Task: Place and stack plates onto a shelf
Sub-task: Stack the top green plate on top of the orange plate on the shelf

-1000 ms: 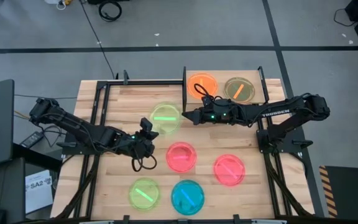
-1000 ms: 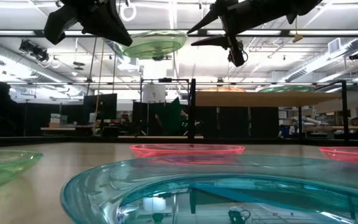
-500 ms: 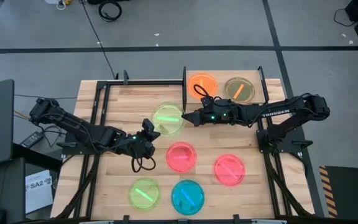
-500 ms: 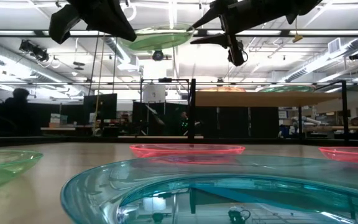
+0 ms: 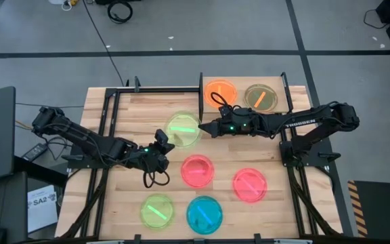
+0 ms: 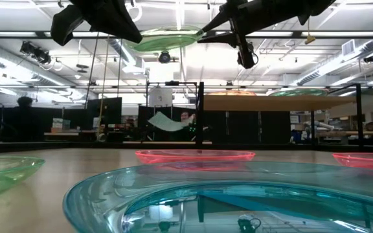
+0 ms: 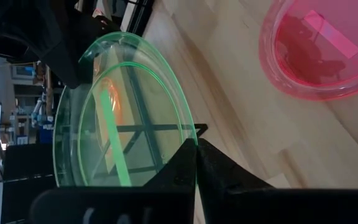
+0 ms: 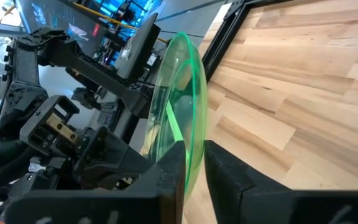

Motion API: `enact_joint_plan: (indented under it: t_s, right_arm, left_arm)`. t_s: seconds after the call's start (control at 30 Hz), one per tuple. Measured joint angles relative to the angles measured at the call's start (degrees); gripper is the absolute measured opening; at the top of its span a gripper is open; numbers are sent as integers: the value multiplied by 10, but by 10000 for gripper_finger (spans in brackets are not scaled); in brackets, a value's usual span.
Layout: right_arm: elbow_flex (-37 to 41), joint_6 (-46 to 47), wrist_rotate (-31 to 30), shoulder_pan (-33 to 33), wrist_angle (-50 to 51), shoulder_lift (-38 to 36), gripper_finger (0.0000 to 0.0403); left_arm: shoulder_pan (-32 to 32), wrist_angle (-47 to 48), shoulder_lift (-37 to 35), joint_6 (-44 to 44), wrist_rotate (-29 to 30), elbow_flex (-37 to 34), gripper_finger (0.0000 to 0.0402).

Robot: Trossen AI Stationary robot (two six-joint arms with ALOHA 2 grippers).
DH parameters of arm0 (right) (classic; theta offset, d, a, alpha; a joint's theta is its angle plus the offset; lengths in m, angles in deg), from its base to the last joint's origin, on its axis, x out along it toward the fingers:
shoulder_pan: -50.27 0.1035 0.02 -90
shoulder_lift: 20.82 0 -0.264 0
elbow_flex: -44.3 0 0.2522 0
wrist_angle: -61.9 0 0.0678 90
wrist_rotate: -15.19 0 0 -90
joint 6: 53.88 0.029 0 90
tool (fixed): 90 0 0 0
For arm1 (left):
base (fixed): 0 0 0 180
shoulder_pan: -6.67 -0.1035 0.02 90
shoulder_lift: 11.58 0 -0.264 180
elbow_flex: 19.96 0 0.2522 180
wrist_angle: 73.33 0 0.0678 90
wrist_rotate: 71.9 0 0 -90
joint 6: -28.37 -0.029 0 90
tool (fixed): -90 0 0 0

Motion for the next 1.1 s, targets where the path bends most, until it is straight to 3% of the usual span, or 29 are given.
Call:
enact_joint_plan:
  t_s: [0.43,0.83,1.1]
  right_arm:
    - [0,0,0,0,0,0,52]
    - [0,-1,0,0,4,0,33]
    - [0,-15,0,0,14,0,11]
  left_arm:
    - [0,-11,0,5,0,0,43]
    - [2,-29,0,5,0,0,113]
    - [23,-66,0,6,0,0,119]
